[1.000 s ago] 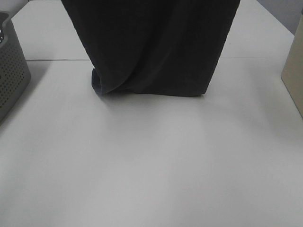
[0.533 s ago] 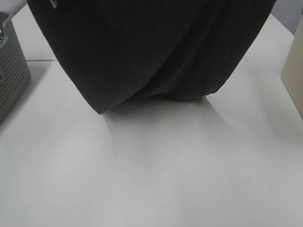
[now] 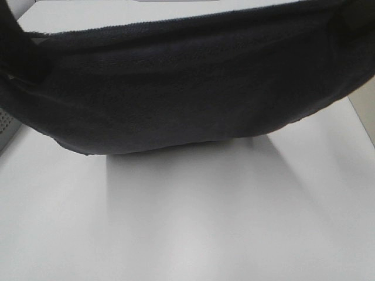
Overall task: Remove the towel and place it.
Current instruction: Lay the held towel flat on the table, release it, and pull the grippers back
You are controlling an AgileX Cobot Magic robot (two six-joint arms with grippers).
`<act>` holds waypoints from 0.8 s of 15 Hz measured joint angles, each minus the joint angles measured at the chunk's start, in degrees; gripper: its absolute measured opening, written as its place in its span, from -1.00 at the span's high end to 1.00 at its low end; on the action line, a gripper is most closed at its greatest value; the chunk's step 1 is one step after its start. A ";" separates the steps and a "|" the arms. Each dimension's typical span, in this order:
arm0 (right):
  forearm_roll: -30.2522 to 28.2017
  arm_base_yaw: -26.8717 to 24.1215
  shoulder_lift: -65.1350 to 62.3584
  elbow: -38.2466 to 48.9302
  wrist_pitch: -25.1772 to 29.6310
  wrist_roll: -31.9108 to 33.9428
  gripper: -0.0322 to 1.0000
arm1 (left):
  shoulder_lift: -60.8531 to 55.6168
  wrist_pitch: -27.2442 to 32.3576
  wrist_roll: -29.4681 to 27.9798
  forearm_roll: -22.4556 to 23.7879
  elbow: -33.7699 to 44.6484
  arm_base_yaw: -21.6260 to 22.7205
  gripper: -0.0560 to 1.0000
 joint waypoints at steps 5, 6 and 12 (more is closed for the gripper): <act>3.78 0.23 -3.32 12.78 -0.11 1.55 0.93 | -4.24 -0.86 -0.40 -6.93 13.69 0.00 0.89; 3.90 0.23 -3.44 14.04 -0.11 2.18 0.93 | -4.24 -0.86 -0.40 -8.82 15.81 0.00 0.89; 6.07 0.23 -8.59 24.12 -0.23 3.95 0.93 | -4.41 -0.40 -0.17 -14.61 21.43 0.00 0.89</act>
